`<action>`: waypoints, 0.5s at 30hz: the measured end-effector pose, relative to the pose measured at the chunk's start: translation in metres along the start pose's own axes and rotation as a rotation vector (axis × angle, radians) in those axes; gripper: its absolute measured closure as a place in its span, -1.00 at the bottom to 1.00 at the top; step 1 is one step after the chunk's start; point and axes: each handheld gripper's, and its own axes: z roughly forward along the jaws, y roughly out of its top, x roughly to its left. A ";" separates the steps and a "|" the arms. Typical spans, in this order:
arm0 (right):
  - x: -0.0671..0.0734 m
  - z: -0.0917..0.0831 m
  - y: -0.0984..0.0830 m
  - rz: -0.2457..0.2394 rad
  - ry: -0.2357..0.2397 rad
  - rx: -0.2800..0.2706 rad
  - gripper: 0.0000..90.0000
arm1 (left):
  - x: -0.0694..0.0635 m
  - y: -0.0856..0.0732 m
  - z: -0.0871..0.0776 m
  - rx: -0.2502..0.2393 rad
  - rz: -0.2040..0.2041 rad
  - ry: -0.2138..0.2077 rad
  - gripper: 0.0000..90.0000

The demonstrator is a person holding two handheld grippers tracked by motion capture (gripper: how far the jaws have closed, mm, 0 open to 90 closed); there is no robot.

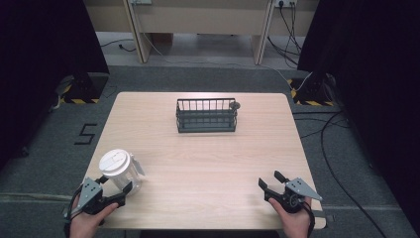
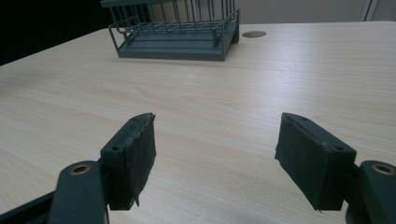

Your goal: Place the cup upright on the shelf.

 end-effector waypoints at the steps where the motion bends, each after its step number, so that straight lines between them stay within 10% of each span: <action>1: 0.000 0.000 0.000 -0.003 -0.001 -0.001 -0.36 | 0.000 0.001 0.001 0.001 0.001 -0.001 -0.69; 15: 0.001 0.001 0.000 0.001 0.005 0.009 -0.36 | -0.001 0.001 0.014 -0.007 0.013 -0.006 -0.64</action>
